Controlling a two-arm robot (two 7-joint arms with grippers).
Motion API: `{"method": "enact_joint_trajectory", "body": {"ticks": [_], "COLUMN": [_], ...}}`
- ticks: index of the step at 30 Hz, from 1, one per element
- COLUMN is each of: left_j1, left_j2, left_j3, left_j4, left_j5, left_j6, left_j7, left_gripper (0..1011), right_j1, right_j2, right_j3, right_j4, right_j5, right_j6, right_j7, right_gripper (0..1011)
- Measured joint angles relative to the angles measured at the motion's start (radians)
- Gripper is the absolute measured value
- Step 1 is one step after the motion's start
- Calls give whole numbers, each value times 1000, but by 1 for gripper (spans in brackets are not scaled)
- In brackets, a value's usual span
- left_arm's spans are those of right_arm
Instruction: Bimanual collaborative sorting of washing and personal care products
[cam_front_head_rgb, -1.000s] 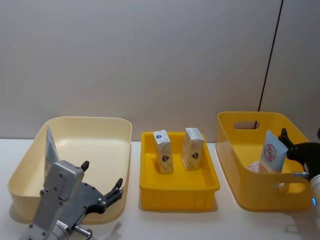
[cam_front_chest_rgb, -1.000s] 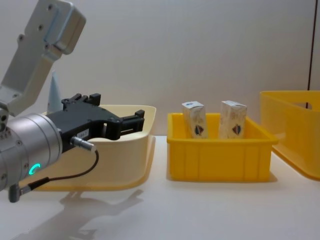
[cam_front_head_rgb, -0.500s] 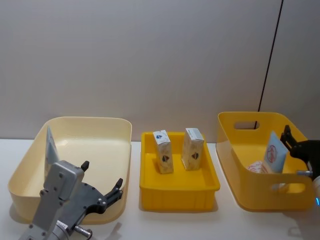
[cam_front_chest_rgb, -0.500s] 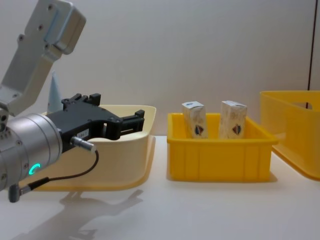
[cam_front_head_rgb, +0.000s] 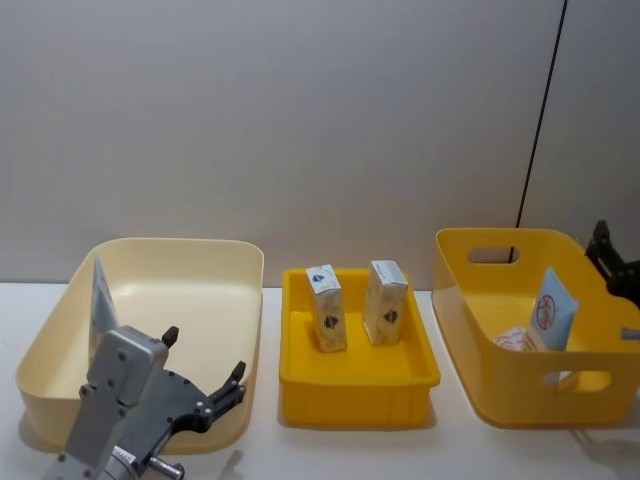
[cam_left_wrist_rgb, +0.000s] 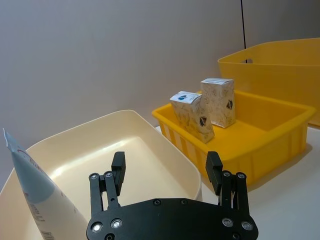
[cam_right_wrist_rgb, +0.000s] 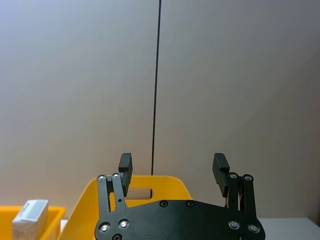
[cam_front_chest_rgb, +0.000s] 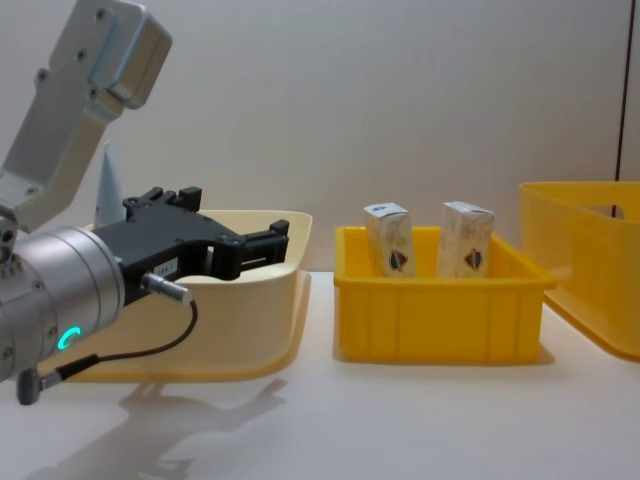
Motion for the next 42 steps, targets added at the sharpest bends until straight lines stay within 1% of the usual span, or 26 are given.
{"method": "enact_joint_trajectory", "body": {"ticks": [5, 11, 19, 27, 30, 32, 33, 34, 36, 37, 41, 42], "left_j1": [0, 0, 0, 0, 0, 0, 0, 0, 0, 0, 0, 0], "left_j2": [0, 0, 0, 0, 0, 0, 0, 0, 0, 0, 0, 0], "left_j3": [0, 0, 0, 0, 0, 0, 0, 0, 0, 0, 0, 0], "left_j4": [0, 0, 0, 0, 0, 0, 0, 0, 0, 0, 0, 0], "left_j5": [0, 0, 0, 0, 0, 0, 0, 0, 0, 0, 0, 0], "left_j6": [0, 0, 0, 0, 0, 0, 0, 0, 0, 0, 0, 0], "left_j7": [0, 0, 0, 0, 0, 0, 0, 0, 0, 0, 0, 0], "left_gripper": [1004, 1003, 1003, 1003, 1003, 1003, 1003, 1003, 1003, 1003, 1003, 1003], "right_j1": [-16, -28, -37, -40, -46, -56, -65, -65, -79, -92, -118, -132], "right_j2": [0, 0, 0, 1, 5, 12, 19, 19, 30, 39, 58, 68], "right_j3": [8, 13, 18, 18, 9, -4, -16, -16, -39, -57, -95, -116], "right_j4": [-36, -62, -82, -87, -89, -92, -95, -95, -101, -105, -113, -118], "right_j5": [8, 13, 17, 19, 25, 33, 41, 41, 55, 67, 91, 103], "right_j6": [-14, -24, -32, -34, -33, -29, -25, -25, -19, -14, -2, 4], "right_j7": [11, 18, 22, 25, 27, 29, 31, 31, 36, 39, 47, 51], "right_gripper": [1001, 1001, 1001, 1001, 1001, 1001, 1001, 1001, 1001, 1001, 1001, 1001]}}
